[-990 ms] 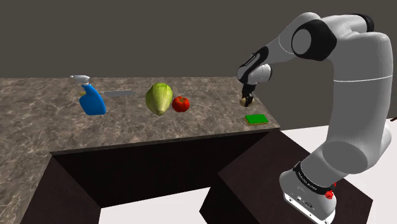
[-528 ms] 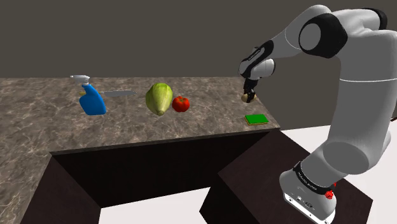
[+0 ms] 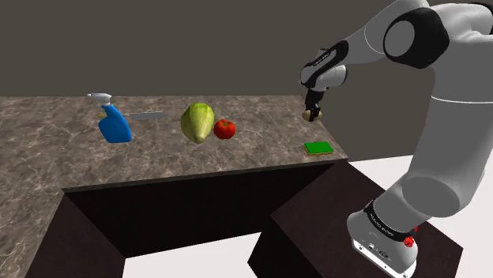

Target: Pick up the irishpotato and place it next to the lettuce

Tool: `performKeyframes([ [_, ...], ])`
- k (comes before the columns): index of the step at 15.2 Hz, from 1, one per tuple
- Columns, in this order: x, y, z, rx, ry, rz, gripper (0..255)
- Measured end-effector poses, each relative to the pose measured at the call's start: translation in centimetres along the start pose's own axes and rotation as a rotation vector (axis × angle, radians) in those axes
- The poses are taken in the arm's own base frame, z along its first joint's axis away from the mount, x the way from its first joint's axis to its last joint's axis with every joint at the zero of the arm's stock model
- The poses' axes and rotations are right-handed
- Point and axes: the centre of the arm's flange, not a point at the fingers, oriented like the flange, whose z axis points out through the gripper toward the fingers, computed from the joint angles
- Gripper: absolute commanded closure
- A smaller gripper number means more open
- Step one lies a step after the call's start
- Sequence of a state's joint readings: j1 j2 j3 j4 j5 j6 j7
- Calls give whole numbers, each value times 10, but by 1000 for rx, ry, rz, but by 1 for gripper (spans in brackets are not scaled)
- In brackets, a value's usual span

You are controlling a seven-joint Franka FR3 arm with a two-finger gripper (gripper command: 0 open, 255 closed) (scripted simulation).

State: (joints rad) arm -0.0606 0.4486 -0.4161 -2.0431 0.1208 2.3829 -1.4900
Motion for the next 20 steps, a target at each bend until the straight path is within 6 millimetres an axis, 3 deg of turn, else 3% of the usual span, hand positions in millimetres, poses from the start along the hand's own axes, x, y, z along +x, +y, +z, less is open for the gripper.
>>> performKeyframes([
  [20, -11, -4, -104, 0, 0, 0, 255],
])
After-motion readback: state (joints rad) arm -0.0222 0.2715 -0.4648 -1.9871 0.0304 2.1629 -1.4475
